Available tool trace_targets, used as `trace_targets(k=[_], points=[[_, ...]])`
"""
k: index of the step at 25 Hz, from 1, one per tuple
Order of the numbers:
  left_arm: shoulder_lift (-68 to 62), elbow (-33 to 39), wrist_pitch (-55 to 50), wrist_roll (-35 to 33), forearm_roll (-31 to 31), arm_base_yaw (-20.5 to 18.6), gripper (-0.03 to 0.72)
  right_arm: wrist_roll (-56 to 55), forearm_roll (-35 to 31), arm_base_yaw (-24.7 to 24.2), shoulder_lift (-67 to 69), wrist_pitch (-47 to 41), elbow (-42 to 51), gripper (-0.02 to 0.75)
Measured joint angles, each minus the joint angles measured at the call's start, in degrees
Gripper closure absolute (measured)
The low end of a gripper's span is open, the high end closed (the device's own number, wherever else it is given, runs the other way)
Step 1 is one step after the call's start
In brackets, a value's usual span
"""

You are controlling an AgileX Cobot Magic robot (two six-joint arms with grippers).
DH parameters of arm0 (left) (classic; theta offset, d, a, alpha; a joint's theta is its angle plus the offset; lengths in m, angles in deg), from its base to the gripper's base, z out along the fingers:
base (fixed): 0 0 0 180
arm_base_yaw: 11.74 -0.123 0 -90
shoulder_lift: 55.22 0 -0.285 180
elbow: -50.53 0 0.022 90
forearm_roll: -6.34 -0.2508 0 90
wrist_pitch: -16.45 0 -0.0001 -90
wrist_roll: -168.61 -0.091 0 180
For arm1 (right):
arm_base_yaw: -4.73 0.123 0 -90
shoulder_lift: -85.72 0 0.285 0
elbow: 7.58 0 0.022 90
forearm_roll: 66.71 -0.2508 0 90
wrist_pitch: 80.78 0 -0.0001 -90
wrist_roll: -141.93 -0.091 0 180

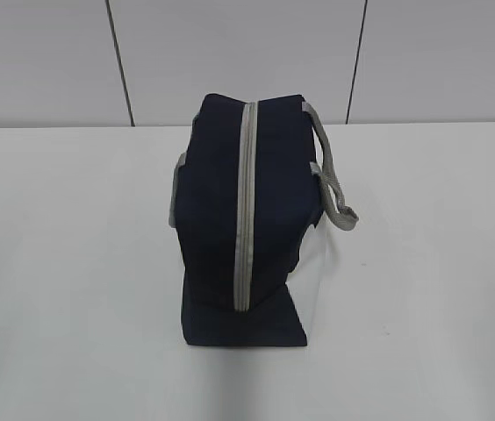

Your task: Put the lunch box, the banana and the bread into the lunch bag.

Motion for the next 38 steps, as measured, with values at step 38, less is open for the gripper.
trace_targets(k=[38], points=[[15.13,0.00,-0.75,-0.05,0.01,-16.91,0.183,0.11,0.00,-5.20,-7.96,0.00,0.00,0.193]])
